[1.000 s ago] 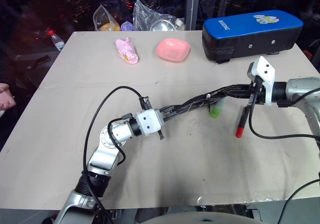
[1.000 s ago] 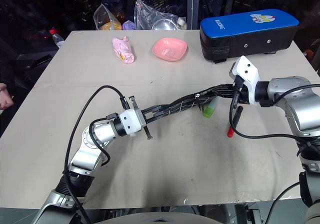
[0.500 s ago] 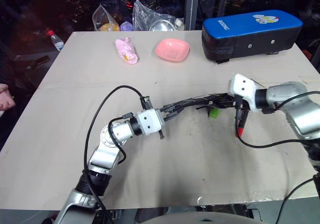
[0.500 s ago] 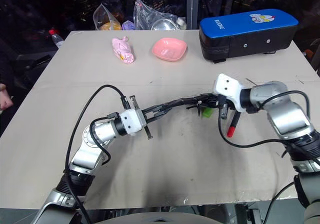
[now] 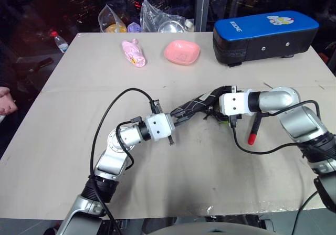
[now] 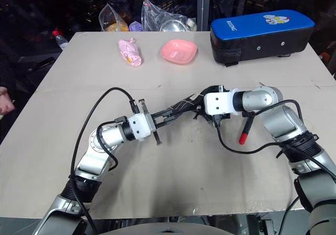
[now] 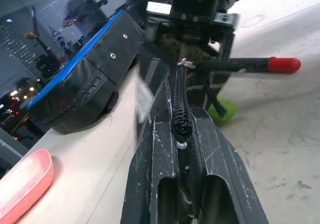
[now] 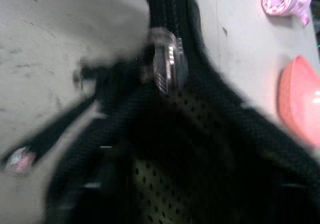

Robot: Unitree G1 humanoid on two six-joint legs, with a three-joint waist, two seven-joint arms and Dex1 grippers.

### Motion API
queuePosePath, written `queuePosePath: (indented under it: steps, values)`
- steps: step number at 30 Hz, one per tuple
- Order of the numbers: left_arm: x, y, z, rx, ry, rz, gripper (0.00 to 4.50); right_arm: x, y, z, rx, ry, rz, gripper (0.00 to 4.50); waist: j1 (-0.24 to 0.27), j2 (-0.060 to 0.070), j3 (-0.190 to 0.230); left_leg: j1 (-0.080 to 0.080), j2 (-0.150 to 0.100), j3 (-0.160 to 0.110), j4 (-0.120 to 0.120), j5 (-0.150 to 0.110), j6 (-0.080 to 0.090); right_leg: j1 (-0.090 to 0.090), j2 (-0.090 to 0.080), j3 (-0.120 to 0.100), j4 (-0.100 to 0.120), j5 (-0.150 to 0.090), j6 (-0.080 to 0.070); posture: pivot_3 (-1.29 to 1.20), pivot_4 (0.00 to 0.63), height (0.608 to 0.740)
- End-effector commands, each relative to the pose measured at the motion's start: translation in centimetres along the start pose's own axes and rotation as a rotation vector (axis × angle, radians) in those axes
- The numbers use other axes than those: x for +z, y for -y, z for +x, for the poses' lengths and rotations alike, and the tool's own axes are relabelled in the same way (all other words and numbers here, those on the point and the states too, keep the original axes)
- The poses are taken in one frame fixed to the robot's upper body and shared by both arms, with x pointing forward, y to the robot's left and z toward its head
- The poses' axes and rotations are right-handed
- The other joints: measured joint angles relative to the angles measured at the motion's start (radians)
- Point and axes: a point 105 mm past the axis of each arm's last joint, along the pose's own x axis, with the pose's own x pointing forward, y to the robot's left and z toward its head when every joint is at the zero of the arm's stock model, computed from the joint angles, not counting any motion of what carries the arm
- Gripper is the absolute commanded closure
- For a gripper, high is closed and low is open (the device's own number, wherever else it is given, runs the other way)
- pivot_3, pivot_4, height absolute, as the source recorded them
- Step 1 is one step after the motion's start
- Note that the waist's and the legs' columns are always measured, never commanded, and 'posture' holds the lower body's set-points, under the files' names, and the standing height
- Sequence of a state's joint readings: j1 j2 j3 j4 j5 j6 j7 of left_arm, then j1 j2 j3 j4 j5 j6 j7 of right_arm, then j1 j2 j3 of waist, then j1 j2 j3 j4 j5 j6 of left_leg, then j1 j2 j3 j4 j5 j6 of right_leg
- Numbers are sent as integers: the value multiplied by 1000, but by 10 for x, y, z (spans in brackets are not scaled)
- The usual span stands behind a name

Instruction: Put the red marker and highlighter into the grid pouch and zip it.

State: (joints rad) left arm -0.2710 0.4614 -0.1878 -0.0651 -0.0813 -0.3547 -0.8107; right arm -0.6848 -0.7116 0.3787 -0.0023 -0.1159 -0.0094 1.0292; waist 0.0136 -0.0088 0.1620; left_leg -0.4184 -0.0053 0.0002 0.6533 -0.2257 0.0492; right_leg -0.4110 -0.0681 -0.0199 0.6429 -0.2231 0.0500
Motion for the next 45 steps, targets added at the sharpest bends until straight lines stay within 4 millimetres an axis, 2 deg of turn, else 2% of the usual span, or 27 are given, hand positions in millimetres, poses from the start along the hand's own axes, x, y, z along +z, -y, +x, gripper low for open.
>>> queuePosePath:
  steps: [1, 10, 19, 27, 31, 36, 40, 45]
  values:
    - [8, -8, 1, 29, 36, 30, 4500, 12, 10, -4, -23, 24, -77, 34, 0, 0, 0, 0, 0, 0, 0, 0, 0, 0, 0, 0, 0, 0, 0, 0, 150, 734]
    - [9, -10, 5, 40, 43, 23, 4500, 18, 7, 0, -15, 43, -72, 34, 0, 0, 0, 0, 0, 0, 0, 0, 0, 0, 0, 0, 0, 0, 0, 0, 150, 734]
    - [9, -8, 9, 42, 51, 14, 4500, 40, 6, 7, -45, 164, -94, 34, 0, 0, 0, 0, 0, 0, 0, 0, 0, 0, 0, 0, 0, 0, 0, 0, 150, 734]
    - [5, -8, 7, 46, 41, 3, 4500, 31, 7, -2, -66, 136, -39, 34, 1, 0, 0, 0, 0, 0, 0, 0, 0, 0, 0, 0, 0, 0, 0, 0, 150, 734]
    - [0, -11, 1, 69, 12, -4, 4500, 24, 7, -26, -64, 159, 159, 34, 2, 0, 0, 0, 0, 0, 0, 0, 0, 1, 0, 0, 0, 0, 0, 0, 150, 734]
    - [-7, -20, -9, 125, -27, -8, 4500, 26, 9, -61, -97, 265, 445, 34, 1, 0, 0, 1, 0, -1, 0, 0, 0, 1, -1, 0, 0, 0, 0, 0, 150, 734]
    - [-9, -26, -15, 172, -44, -12, 4500, 2, 8, -85, -260, 249, 696, 34, 3, 0, 0, 0, 0, -1, 0, 0, 0, 1, -4, 0, 0, 0, 0, 0, 150, 734]
    - [-5, -31, -18, 205, -41, -18, 4500, -33, -16, -94, -446, 104, 944, 34, 4, 0, 0, 0, 0, -2, 0, 0, 0, 1, -4, 0, 0, 0, 0, 0, 150, 734]
